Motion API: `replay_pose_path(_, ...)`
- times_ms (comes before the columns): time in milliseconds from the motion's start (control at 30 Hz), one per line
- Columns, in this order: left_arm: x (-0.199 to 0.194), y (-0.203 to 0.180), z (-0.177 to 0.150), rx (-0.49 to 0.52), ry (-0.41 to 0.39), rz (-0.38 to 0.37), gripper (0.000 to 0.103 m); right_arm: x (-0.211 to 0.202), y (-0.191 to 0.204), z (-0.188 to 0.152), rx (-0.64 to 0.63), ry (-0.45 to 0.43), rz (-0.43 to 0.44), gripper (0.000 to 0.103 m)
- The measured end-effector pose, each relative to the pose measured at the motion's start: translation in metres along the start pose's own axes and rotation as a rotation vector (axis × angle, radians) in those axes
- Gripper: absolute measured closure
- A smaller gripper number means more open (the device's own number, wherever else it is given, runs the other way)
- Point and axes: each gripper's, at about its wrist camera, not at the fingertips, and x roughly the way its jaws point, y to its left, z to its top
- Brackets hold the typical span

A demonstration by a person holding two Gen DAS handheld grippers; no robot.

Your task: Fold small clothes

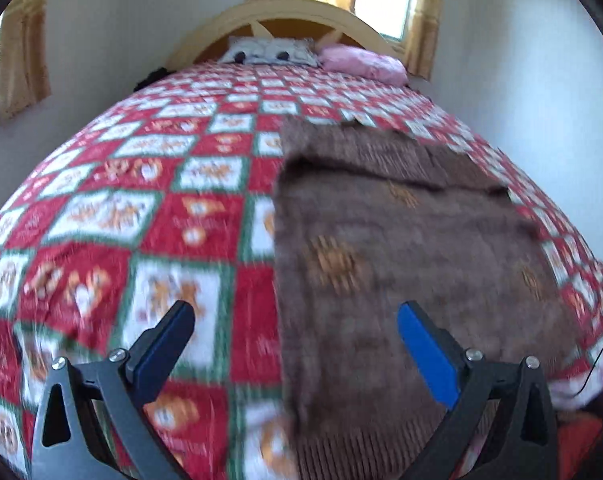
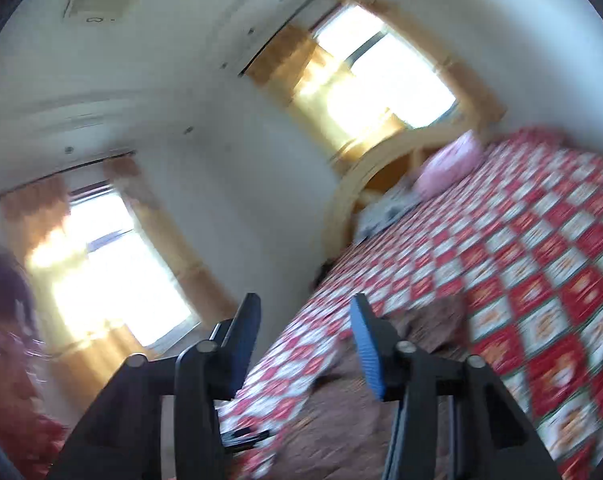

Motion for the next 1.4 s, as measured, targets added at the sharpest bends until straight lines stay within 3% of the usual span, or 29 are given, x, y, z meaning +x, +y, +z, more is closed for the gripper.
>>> replay_pose_path(67, -0.007, -0.003, -0.019, 0.012, 0.029, -0.037, 0.0, 0.005, 0.007, -0.012, -0.066, 0.099, -0.158, 0.043)
replay_pose_path(133, -0.011, -0.007, -0.031, 0.024, 0.052, -0.064, 0.0, 0.013, 0.003, -0.03, -0.106, 0.162, -0.287, 0.04)
replay_pose_path(267, -0.009, -0.004, -0.042, -0.037, 0.091, -0.148, 0.0, 0.053, -0.038, -0.086, -0.075, 0.326, -0.465, 0.04)
replay_pose_path(367, -0.001, 0.0, -0.047, -0.092, 0.128, -0.167, 0.001, 0.075, -0.063, -0.118, -0.071, 0.437, -0.541, 0.04)
replay_pose_path(500, 0.003, 0.006, -0.058, -0.151, 0.153, -0.177, 0.011, 0.085, -0.078, -0.142, -0.087, 0.539, -0.575, 0.04)
replay_pose_path(800, -0.006, -0.01, -0.067, -0.08, 0.151, -0.167, 0.022, 0.1, -0.091, -0.176, -0.137, 0.667, -0.658, 0.041)
replay_pose_path(967, -0.008, -0.013, -0.07, -0.066, 0.156, -0.17, 0.036, 0.108, -0.088, -0.201, -0.187, 0.718, -0.67, 0.041)
replay_pose_path(1000, -0.004, -0.013, -0.067, -0.06, 0.157, -0.164, 0.042, 0.11, -0.086, -0.203, -0.199, 0.724, -0.66, 0.045)
replay_pose_path(1067, -0.003, -0.014, -0.067, -0.056, 0.158, -0.146, 0.056, 0.115, -0.079, -0.208, -0.239, 0.75, -0.641, 0.065)
replay_pose_path(1133, -0.001, -0.012, -0.066, -0.07, 0.16, -0.133, 0.08, 0.119, -0.076, -0.212, -0.267, 0.767, -0.638, 0.087)
replay_pose_path(1200, -0.001, -0.006, -0.067, -0.11, 0.17, -0.156, 0.084, 0.119, -0.078, -0.211, -0.235, 0.769, -0.616, 0.093)
replay_pose_path(1400, -0.005, 0.002, -0.058, -0.184, 0.209, -0.229, 0.089, 0.102, -0.087, -0.183, -0.004, 0.694, -0.481, 0.096)
